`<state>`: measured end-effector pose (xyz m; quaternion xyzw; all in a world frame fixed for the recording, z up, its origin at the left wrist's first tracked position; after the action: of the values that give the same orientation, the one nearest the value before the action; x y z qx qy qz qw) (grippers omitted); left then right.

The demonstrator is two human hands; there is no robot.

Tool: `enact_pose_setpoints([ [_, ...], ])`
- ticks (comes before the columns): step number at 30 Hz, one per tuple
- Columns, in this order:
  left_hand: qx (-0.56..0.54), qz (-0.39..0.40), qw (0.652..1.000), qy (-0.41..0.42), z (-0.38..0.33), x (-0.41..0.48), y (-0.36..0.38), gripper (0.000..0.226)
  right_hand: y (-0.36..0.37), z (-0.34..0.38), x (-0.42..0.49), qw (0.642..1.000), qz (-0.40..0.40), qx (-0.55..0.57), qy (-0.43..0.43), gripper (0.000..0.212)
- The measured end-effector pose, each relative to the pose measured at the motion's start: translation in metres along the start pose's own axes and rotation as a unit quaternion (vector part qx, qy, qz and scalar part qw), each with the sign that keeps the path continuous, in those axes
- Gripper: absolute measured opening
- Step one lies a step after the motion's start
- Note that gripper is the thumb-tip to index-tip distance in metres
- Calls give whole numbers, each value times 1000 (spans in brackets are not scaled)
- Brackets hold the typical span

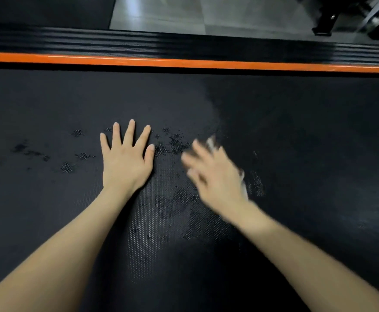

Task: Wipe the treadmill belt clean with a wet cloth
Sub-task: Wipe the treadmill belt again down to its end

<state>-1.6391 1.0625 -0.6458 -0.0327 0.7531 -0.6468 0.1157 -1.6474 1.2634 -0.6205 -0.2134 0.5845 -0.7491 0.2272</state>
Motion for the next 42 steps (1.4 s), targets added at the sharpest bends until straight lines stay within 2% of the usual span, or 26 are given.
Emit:
enact_pose_setpoints([
  [3,6,2,1000,1,1,-1,0,62,1,20,-48,989,66,-15,-133,39],
  [5,7,1,1000,2,1,-2,0,62,-2,-10,-30,987,54,-44,-146,40],
  [6,6,0,1000,1,0,-2,0,62,-6,-30,-9,993,31,-47,-106,38],
  [9,7,4,1000,-3,0,0,1,63,-15,-81,67,993,-12,-5,115,36],
  [10,7,5,1000,-4,0,1,2,63,-12,-82,82,987,-7,2,162,36],
  [11,7,5,1000,-5,0,1,2,63,-8,-74,89,985,-3,-6,171,37],
  [13,3,5,1000,-4,1,0,2,63,-1,-42,73,993,-9,-16,117,36],
  [16,3,-1,1000,0,1,-1,2,63,11,10,4,998,32,-19,-47,39],
  [18,3,-1,1000,1,2,-2,2,62,5,8,-12,991,51,-30,-122,39],
  [19,4,-1,1000,1,1,-2,1,62,1,-5,-3,989,44,-46,-130,40],
  [21,4,-1,1000,-2,1,-1,1,63,-8,-40,39,997,2,-51,-50,39],
  [24,-1,0,1000,-3,0,0,2,63,-13,-76,106,988,-26,-4,155,35],
  [26,-3,-1,1000,-3,0,1,2,63,-7,-62,117,985,-18,-14,174,35],
  [27,-3,0,1000,-3,0,0,2,63,-5,-48,110,990,-18,-23,141,34],
  [29,-2,0,1000,-1,1,0,1,63,3,-19,76,999,-15,-27,12,33],
  [31,0,0,1000,1,1,-1,1,63,9,-4,36,994,30,-27,-105,38],
  [33,2,0,1000,1,1,-2,1,63,1,-24,34,985,43,-45,-158,44],
  [34,3,0,1000,1,0,-2,0,63,-4,-41,48,989,34,-50,-134,44],
  [36,3,2,1000,-2,-1,-1,0,63,-14,-80,93,999,-12,-43,-4,37],
  [38,3,1,1000,-5,-1,0,0,63,-15,-102,139,991,-31,-8,128,36],
  [39,2,-1,1000,-4,-1,1,0,63,-12,-98,156,986,-37,2,165,37],
  [40,-1,-1,1000,-3,-2,1,0,63,-7,-88,166,984,-38,-1,176,38],
  [42,-3,-1,1000,-1,-1,1,0,64,0,-56,163,991,-26,-13,130,37],
])
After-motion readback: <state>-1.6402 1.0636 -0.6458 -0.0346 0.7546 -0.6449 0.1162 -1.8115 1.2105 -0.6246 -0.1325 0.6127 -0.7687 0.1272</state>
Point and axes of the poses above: each hand's wrist, its own x-axis towards the middle knuckle, its own y-axis out of the palm, z = x × y, the point moved 3 cm from there along x, towards the middle knuckle, and after that the axes turned 12 degrees about z, right-handed, at the moved point
